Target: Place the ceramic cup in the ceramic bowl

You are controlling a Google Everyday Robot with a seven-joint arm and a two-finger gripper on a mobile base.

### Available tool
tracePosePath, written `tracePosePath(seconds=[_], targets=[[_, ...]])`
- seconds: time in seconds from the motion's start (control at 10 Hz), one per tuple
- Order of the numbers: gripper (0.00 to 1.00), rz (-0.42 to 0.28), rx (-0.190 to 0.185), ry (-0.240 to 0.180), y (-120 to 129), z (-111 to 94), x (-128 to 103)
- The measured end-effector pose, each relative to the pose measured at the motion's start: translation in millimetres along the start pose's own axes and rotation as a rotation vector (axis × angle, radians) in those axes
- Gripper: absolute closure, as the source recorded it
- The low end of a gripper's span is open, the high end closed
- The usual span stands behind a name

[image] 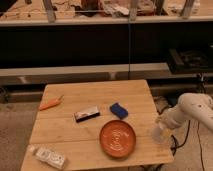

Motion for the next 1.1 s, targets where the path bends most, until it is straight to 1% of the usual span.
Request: tracePosePath(seconds=[0.1, 0.2, 0.4, 0.5, 0.6, 0.7, 0.8, 1.1], targets=[[0.64, -0.003, 0.0, 0.011, -0.4, 1.6, -1.5], [0.68, -0.005, -0.001, 0.01, -1.4, 3.4, -6.6], [0.89, -0.007, 0.0, 0.008, -2.4, 2.6, -8.2], [0.97, -0.008, -0.001, 0.008, -2.5, 2.6, -8.5], [1.0, -0.012, -0.001, 0.009, -2.4, 2.2, -8.7], [1.0, -0.022, -0.01, -0.006, 0.3, -1.7, -15.3], [1.0, -0.035, -0.006, -0.023, -3.0, -12.6, -28.7], [1.0, -0.072, -0.008, -0.04, -5.8, -29.9, -50.4]])
